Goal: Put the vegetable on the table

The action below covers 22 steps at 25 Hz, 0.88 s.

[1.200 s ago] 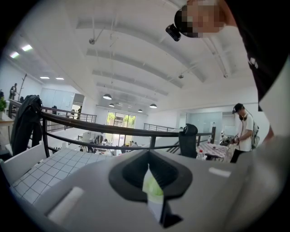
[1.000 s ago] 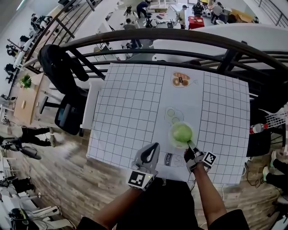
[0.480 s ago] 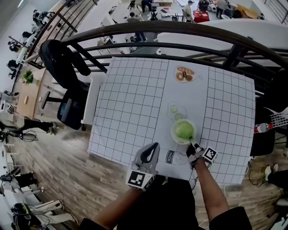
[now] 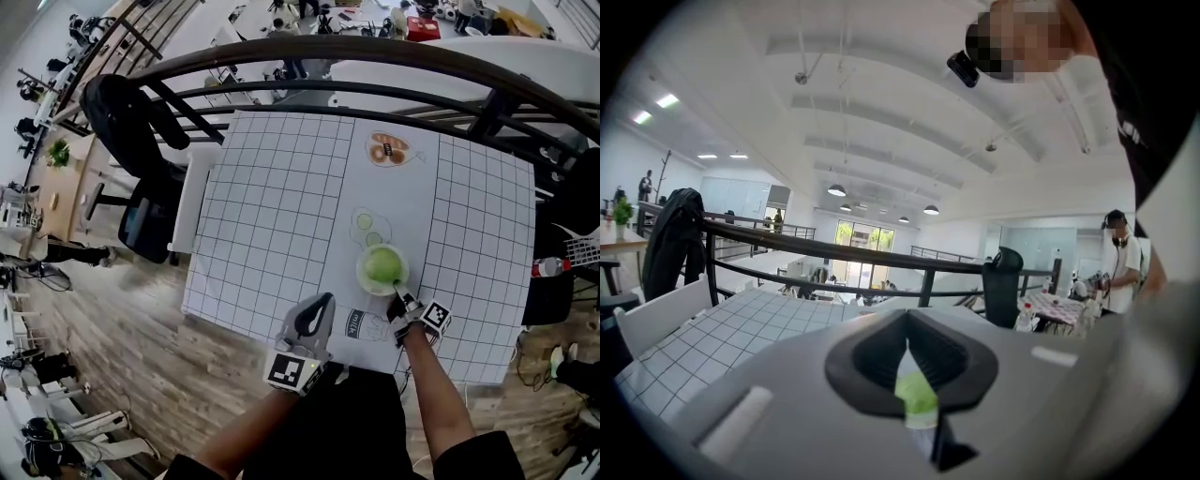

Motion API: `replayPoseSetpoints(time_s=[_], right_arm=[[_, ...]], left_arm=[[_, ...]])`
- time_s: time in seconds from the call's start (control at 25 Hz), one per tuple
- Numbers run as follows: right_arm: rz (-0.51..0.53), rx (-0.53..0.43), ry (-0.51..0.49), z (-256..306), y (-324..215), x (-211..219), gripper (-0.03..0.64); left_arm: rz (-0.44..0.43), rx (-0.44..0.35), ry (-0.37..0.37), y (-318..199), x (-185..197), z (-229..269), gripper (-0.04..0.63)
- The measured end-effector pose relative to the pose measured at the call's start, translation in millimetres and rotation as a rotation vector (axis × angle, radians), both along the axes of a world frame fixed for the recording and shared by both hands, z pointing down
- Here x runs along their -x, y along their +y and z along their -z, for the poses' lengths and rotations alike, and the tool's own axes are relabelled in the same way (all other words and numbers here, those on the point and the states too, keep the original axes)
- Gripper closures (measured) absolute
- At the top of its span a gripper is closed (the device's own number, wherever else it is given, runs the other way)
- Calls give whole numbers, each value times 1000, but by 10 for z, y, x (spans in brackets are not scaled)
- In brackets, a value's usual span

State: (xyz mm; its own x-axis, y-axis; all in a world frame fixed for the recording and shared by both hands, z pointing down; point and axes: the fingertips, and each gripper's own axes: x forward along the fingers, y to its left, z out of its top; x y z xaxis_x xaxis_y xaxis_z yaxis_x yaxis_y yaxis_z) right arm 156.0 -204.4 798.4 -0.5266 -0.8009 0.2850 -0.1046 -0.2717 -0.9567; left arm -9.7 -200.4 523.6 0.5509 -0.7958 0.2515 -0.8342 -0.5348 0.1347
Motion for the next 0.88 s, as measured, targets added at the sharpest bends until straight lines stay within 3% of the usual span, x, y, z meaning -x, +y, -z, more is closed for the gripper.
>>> replayPoseSetpoints(time_s=[0.28, 0.44, 0.72, 0.88], right_arm=[[13, 39, 30, -70, 31, -8, 600], [7, 111, 44, -116, 72, -1, 607], [-14, 111, 73, -124, 28, 20, 609], [-26, 141, 96, -144, 39, 45, 604]], left_arm=[[10, 5, -14, 12, 86, -42, 586], [18, 20, -14, -17, 88, -36, 586], [-10, 10, -1, -55, -20, -96, 586], [-5, 26, -38, -55, -20, -95, 586]])
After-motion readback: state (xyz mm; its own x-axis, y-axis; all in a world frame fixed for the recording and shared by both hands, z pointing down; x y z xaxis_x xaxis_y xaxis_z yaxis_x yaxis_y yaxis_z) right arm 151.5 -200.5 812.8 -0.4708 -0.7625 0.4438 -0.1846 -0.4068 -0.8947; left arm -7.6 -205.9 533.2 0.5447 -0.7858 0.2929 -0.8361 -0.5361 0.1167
